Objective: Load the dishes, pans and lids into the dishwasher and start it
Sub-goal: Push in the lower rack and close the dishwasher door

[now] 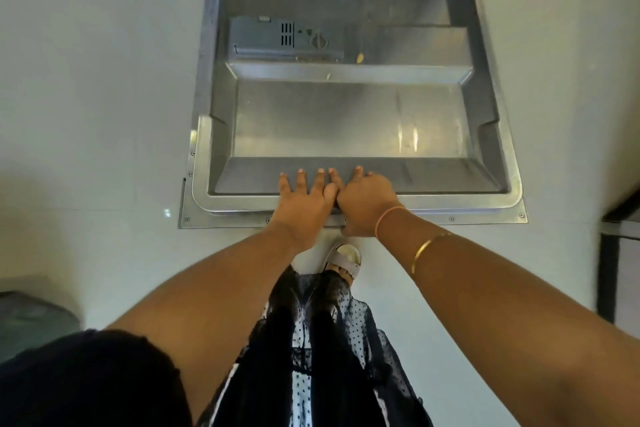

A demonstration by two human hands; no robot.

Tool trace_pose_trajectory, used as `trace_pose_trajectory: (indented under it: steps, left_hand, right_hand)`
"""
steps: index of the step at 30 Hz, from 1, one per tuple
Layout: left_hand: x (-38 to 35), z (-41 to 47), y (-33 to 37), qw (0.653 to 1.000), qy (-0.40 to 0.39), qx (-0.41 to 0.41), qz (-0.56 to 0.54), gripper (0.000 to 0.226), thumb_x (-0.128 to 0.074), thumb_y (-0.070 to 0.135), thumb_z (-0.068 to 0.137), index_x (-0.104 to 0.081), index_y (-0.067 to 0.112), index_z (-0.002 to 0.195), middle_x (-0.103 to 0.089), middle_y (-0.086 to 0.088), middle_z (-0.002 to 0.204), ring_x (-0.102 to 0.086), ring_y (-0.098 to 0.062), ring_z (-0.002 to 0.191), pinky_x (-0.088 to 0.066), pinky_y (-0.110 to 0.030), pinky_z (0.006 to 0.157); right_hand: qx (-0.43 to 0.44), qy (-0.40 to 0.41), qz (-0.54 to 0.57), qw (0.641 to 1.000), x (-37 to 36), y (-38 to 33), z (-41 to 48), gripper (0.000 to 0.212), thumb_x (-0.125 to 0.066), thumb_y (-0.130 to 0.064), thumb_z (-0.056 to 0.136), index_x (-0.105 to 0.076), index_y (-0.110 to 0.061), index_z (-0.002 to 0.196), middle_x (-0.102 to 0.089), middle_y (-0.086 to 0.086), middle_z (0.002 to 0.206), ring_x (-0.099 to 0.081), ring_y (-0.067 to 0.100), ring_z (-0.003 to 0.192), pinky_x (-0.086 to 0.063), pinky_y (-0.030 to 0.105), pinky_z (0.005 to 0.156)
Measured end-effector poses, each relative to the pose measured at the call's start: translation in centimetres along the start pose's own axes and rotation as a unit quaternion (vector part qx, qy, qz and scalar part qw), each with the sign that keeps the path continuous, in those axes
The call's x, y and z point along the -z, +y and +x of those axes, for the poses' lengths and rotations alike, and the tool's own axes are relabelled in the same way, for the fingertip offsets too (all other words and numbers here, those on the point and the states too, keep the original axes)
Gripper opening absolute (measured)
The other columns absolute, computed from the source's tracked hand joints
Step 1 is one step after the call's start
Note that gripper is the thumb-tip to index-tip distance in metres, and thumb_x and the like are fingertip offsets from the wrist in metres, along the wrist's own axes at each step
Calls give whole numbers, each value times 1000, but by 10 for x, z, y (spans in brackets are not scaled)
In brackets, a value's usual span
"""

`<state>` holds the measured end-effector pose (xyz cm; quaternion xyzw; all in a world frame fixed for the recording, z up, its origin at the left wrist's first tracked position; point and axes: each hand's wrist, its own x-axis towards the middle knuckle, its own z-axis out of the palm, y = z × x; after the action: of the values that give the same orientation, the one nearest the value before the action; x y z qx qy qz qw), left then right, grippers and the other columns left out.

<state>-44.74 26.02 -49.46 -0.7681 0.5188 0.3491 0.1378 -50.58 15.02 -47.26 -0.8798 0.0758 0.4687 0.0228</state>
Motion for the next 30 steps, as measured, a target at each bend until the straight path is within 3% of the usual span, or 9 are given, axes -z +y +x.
trace_pose_trajectory:
  steps: [2,4,7,10,14,18,23,28,30]
  left_hand:
    - [38,-19,0,1000,-15,-5,-8,85,-56,22,89,5,13,148,-4,-12,158,-10,-43,142,-10,-62,111]
    - [79,-39,-3,1000,-13,-13,-12,83,-58,26,88,-2,14,147,-13,-11,157,-18,-41,141,-15,-61,111]
    - [130,-58,-9,999,7,-24,-20,69,-62,30,81,-23,16,137,-41,-9,142,-43,-34,127,-31,-54,102]
    - [191,-75,-16,998,48,-20,-37,60,-70,36,73,-37,18,120,-58,-3,117,-59,-28,102,-45,-40,80]
    - [261,-87,-29,996,71,-12,-60,65,-75,43,70,-44,25,124,-60,1,116,-59,-24,102,-47,-35,77]
    - [322,-92,-44,991,101,-23,-83,68,-76,46,67,-49,29,127,-61,4,118,-58,-22,104,-50,-39,87]
    - [386,-86,-62,982,128,-20,-138,63,-77,40,71,-54,22,127,-61,2,117,-56,-20,105,-45,-35,91]
    - [435,-73,-84,962,214,-1,-170,62,-75,43,73,-55,22,128,-61,3,119,-54,-18,107,-43,-35,94]
    - [449,-68,-94,941,259,20,-217,64,-73,48,73,-53,24,130,-59,4,125,-53,-17,114,-40,-39,101]
  right_hand:
    - [27,36,-24,999,29,11,-28,98,-56,-55,83,-1,-13,151,-45,19,138,-45,35,127,-48,36,81]
    - [43,76,-44,995,62,21,-57,92,-54,-57,81,-12,-12,150,-62,5,110,-58,28,108,-49,33,76]
    - [47,103,-59,992,103,39,-90,75,-53,-61,78,-35,-17,137,-58,-1,81,-59,24,76,-45,30,65]
    - [45,138,-75,987,151,60,-121,67,-54,-70,73,-47,-27,124,-64,-1,90,-62,24,81,-37,29,62]
    - [44,167,-67,983,210,88,-151,67,-52,-75,72,-47,-34,125,-52,-7,74,-51,19,69,-34,28,59]
    - [43,177,-40,982,259,118,-165,73,-48,-76,74,-35,-41,136,-63,-8,102,-51,17,81,-36,29,66]
    - [46,198,9,979,305,152,-172,70,-43,-66,86,-15,-44,146,-56,-4,131,-56,22,106,-40,33,80]
    - [29,315,82,945,335,181,-170,56,-36,-57,93,-18,-46,145,-57,0,125,-55,20,106,-42,33,80]
    - [-2,370,88,925,342,188,-164,51,-28,-54,96,-18,-45,145,-52,2,132,-49,21,117,-41,39,94]
